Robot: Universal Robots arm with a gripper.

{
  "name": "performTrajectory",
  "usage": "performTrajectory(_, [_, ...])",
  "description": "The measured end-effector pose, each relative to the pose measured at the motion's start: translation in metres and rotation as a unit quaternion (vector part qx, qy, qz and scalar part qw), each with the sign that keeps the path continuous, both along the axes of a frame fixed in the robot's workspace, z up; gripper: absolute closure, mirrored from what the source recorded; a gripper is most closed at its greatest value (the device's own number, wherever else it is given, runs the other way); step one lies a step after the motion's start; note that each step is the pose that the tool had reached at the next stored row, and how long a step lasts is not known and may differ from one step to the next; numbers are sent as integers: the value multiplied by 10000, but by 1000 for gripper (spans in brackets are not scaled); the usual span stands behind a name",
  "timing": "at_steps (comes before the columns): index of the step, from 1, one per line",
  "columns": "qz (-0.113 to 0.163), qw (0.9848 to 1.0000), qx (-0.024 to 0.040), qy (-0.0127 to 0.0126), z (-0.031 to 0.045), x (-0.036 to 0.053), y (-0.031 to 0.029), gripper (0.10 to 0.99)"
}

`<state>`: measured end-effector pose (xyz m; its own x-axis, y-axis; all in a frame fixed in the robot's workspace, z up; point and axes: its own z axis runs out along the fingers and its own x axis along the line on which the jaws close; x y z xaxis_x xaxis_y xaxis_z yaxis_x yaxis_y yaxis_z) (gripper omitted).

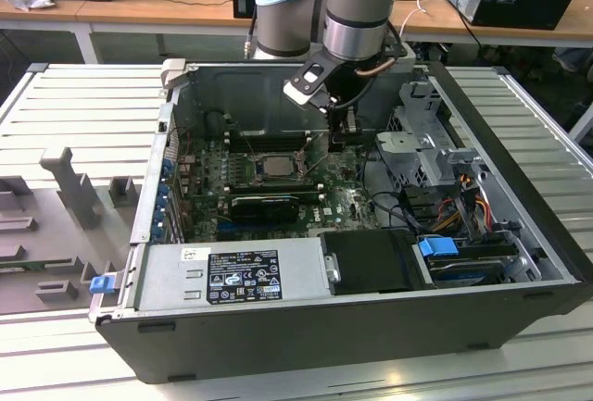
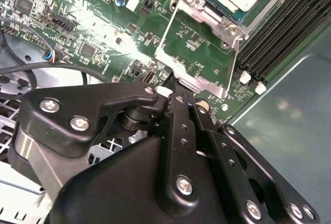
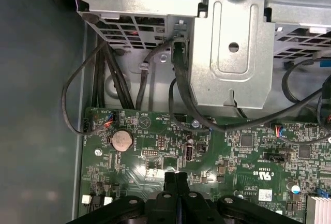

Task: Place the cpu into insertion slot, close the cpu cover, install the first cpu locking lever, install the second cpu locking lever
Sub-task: 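Close the cpu cover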

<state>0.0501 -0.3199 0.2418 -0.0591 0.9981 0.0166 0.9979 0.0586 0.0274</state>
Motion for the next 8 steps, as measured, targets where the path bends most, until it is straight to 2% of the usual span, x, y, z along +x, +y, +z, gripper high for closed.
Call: performTrajectory(8, [-1,10000,0,0,0,-55,0,980])
